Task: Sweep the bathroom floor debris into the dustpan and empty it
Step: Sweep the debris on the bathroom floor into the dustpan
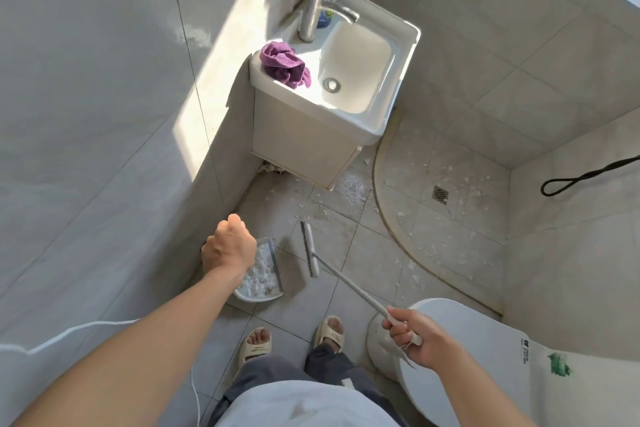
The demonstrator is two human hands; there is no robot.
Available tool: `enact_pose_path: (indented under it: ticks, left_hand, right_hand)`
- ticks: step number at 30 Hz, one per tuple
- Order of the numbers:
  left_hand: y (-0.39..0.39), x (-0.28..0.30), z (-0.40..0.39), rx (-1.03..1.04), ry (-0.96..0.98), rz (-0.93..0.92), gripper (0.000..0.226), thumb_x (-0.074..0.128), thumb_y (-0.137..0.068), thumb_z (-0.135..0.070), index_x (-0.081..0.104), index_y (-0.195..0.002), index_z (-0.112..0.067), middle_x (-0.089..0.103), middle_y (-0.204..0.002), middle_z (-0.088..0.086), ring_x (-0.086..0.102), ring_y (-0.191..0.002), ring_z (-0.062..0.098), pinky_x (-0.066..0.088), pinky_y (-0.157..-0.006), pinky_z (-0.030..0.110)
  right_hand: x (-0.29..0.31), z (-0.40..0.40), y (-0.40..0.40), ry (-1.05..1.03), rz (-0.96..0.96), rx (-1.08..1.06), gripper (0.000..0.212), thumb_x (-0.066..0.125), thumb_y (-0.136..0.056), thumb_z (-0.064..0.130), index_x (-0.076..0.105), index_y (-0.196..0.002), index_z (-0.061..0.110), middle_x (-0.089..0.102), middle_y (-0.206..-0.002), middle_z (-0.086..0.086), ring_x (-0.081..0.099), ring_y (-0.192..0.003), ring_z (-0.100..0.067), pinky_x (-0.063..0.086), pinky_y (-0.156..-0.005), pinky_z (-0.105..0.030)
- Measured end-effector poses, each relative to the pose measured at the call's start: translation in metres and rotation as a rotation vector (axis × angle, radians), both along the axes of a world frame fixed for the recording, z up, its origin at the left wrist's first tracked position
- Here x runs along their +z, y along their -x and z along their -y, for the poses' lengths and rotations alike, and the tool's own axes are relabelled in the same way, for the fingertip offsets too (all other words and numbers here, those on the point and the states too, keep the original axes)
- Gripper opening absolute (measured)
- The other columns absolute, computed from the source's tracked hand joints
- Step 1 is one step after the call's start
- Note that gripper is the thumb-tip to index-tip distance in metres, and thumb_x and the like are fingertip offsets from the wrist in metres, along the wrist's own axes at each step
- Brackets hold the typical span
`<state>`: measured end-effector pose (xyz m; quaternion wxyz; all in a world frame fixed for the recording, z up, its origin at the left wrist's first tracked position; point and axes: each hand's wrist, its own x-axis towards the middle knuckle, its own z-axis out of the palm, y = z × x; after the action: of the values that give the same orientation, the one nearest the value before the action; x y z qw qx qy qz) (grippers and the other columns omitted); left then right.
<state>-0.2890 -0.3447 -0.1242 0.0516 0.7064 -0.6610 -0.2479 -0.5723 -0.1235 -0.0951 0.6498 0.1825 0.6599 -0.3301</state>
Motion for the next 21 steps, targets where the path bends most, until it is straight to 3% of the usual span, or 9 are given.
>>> enact_pose_path:
  ticks: [8,13,17,21]
  left_hand:
    - [0.01,-0.004,0.014,0.042,0.008,0.067,0.021,0.041,-0.1,-0.021,0.053,-0.096,-0.004,0.063,-0.106,0.023,0.059,-0.093,0.048,0.043,-0.074,0.044]
    - [0.019,-0.009,0.026,0.083,0.016,0.141,0.02,0.043,-0.099,-0.021,0.053,-0.093,-0.004,0.064,-0.101,0.021,0.059,-0.088,0.048,0.039,-0.069,0.039]
    - [0.025,-0.003,0.013,0.116,-0.027,0.189,0.021,0.045,-0.099,-0.024,0.053,-0.092,-0.006,0.065,-0.098,0.021,0.06,-0.086,0.049,0.046,-0.07,0.044]
    - [0.03,0.013,-0.003,0.308,-0.041,0.217,0.025,0.041,-0.101,-0.02,0.056,-0.092,-0.002,0.062,-0.099,0.028,0.055,-0.087,0.048,0.037,-0.065,0.042]
  right_hand:
    - [-0.019,0.062,0.059,0.066,-0.218,0.107,0.007,0.053,-0.098,0.006,0.052,-0.103,0.001,0.049,-0.072,-0.013,0.037,-0.037,-0.006,0.032,-0.03,-0.015]
    - [-0.038,0.13,0.11,0.045,-0.324,0.25,0.007,0.053,-0.098,0.005,0.054,-0.101,-0.001,0.052,-0.074,-0.013,0.039,-0.039,-0.008,0.034,-0.031,-0.016]
    - [-0.056,0.186,0.151,-0.006,-0.392,0.387,0.007,0.051,-0.098,0.005,0.053,-0.102,-0.001,0.052,-0.075,-0.014,0.039,-0.047,-0.011,0.033,-0.031,-0.015]
    - [-0.079,0.224,0.18,-0.039,-0.422,0.465,0.013,0.052,-0.099,0.007,0.056,-0.106,-0.002,0.052,-0.072,-0.013,0.039,-0.048,-0.014,0.034,-0.03,-0.016]
